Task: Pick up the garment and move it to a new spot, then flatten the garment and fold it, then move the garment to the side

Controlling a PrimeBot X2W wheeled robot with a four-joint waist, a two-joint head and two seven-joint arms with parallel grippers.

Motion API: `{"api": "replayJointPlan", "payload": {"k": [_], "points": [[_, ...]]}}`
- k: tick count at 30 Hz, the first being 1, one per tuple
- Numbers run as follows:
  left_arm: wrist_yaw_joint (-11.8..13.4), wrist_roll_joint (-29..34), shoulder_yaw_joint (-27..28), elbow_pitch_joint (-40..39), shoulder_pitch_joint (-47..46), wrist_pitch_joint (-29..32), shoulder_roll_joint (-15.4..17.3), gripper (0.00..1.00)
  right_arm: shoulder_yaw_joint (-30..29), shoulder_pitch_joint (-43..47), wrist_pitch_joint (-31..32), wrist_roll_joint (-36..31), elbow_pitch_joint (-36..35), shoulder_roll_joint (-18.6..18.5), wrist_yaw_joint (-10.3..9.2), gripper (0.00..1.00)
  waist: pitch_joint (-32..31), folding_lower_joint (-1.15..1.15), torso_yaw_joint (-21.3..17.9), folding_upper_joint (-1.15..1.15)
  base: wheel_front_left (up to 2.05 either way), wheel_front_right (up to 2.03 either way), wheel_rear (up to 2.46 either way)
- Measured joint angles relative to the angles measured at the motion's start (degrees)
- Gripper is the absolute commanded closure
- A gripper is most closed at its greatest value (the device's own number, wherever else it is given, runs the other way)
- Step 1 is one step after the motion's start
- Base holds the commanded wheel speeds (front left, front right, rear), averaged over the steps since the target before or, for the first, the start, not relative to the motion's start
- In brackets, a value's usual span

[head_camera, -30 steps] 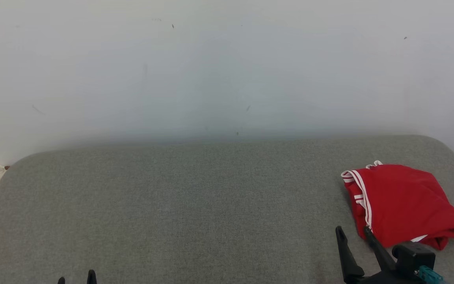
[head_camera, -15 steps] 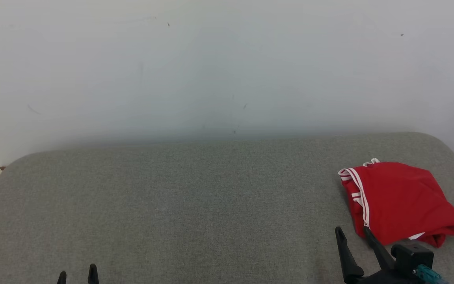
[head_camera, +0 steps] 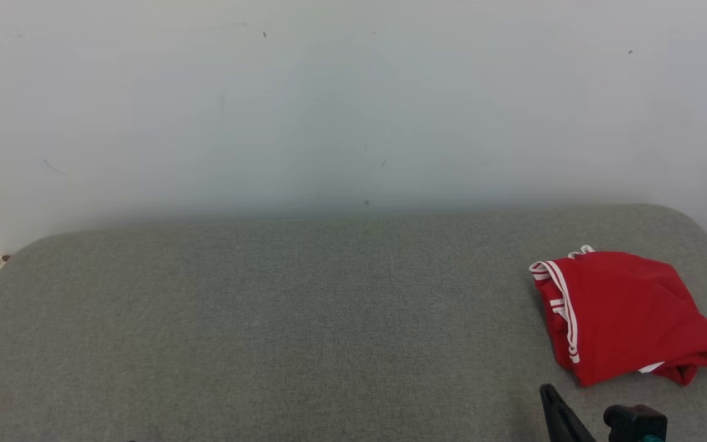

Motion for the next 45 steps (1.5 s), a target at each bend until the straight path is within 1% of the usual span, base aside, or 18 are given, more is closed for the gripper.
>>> {"api": "replayJointPlan", "payload": {"k": [4, 18, 20, 21, 25, 30, 31, 45], "points": [[0.0, -0.64, -0.01, 1.75, 0.66, 0.79, -0.27, 1.0, -0.11, 1.49, 0.41, 0.88, 1.79, 0.02, 0.0, 1.0, 0.1, 0.0, 0.0, 0.0, 0.0, 0.0, 0.0], [0.01, -14.15, 0.07, 2.33, -2.6, 5.02, -0.36, 1.0, -1.91, 0.35, 1.24, 15.03, 1.64, 0.02, -0.01, 1.0, 0.88, 0.01, 0.01, 0.0, 0.0, 0.0, 0.0], [0.01, -14.9, 0.07, 2.34, -2.84, 5.32, -0.36, 1.0, -2.01, 0.23, 1.3, 15.92, 1.62, 0.02, 0.0, 1.0, 0.94, 0.01, 0.01, 0.0, 0.0, 0.0, 0.0], [0.02, -16.72, 0.07, 2.41, -3.32, 5.84, -0.41, 1.0, -2.21, -0.11, 1.41, 17.81, 1.57, 0.02, 0.0, 1.0, 1.05, 0.01, 0.01, 0.0, 0.0, 0.0, 0.0], [0.03, -18.98, 0.07, 2.44, -4.07, 6.73, -0.45, 1.0, -2.53, -0.63, 1.43, 20.4, 1.45, 0.02, -0.01, 1.0, 1.22, 0.01, 0.02, 0.0, 0.0, 0.0, 0.0], [0.07, -23.12, 0.07, 2.5, -5.25, 7.93, -0.52, 1.0, -3.11, -0.93, 1.85, 24.77, 1.3, 0.02, -0.01, 1.0, 1.5, 0.01, 0.02, 0.0, 0.0, 0.0, 0.0], [0.12, -24.88, 0.08, 2.56, -5.76, 8.42, -0.52, 1.0, -3.27, -1.25, 1.91, 26.42, 1.26, 0.02, -0.01, 1.0, 1.62, 0.01, 0.02, 0.0, 0.0, 0.0, 0.0], [0.35, -34.98, 0.1, 2.78, -8.71, 11.66, -0.59, 1.0, -4.59, -2.92, 2.44, 37.0, 0.79, 0.02, 0.0, 1.0, 2.4, 0.01, 0.04, 0.0, 0.0, 0.0, 0.0]]}}
